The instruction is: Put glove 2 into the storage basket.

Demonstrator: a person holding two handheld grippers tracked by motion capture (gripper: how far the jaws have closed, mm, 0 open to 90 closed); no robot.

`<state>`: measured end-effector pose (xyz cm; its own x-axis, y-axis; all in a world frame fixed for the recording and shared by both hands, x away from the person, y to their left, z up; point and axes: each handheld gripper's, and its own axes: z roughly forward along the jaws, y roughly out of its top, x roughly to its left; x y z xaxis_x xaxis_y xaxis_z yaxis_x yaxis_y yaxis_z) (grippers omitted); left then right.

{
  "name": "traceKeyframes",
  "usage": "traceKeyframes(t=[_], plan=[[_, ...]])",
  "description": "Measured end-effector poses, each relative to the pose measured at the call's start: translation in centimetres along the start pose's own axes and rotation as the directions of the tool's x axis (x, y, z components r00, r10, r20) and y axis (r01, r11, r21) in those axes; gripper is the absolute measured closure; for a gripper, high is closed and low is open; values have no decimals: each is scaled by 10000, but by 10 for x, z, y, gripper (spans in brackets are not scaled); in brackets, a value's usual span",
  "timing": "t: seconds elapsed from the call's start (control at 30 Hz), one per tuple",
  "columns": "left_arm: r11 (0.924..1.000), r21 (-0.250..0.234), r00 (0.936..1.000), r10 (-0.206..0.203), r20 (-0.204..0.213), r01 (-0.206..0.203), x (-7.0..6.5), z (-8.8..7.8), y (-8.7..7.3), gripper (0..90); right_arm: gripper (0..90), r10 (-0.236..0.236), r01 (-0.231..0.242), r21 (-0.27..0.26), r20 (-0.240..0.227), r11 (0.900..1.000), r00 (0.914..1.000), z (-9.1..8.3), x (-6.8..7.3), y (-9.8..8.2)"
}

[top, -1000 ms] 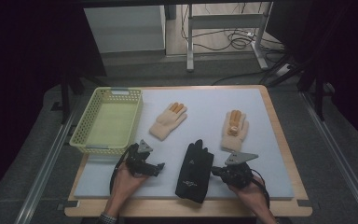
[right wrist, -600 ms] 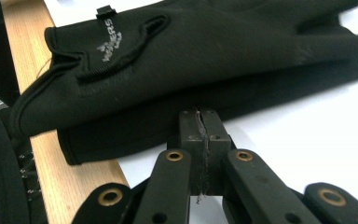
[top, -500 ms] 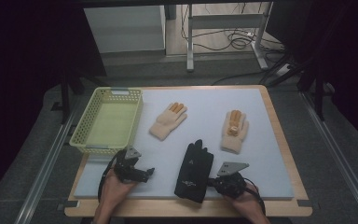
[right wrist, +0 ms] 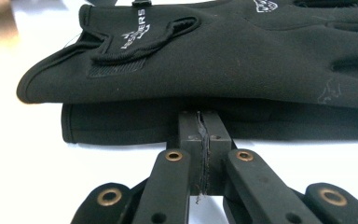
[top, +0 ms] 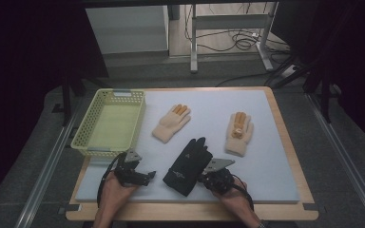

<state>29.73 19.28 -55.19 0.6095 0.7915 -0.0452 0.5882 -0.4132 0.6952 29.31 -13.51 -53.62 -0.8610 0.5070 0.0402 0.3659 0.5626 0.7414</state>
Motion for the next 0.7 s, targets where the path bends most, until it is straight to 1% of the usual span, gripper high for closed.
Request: traceKeyframes(t=[0.2, 0.37, 0.4, 0.47, 0.5, 0.57, 0.63, 0.7], plan=[[10000, -8, 10000, 28, -23, -28, 0, 0, 0, 42, 874, -76, 76, 4, 201, 10000, 9998, 14, -4, 12], [10000, -48, 10000, 18, -30, -18, -1, 0, 0, 42, 854, -156, 156, 1, 319, 9999, 9994, 17, -5, 15], [10000, -51, 10000, 13, -26, -13, 0, 0, 0, 42, 834, -153, 153, 0, 286, 9999, 9995, 16, -5, 15], [10000, -56, 10000, 1, -12, -1, 0, 0, -1, 42, 774, -36, 36, 37, 24, 10000, 10000, 14, -7, 14], [10000, -55, 10000, -3, -8, 3, 0, 0, -1, 42, 757, -100, 100, 3, -9, 9999, 9999, 12, -8, 12], [10000, -52, 10000, -3, -7, 3, 0, 0, -1, 42, 732, -127, 128, -34, 120, 9999, 9998, 8, -10, 10], [10000, -53, 10000, -6, 0, 6, 0, 0, -1, 42, 710, -17, 20, -141, 226, 9999, 9997, 2, -14, 7], [10000, -55, 10000, -9, -2, 9, 0, 0, -1, 42, 686, 96, -89, -160, 444, 9998, 9990, -4, -20, 5]])
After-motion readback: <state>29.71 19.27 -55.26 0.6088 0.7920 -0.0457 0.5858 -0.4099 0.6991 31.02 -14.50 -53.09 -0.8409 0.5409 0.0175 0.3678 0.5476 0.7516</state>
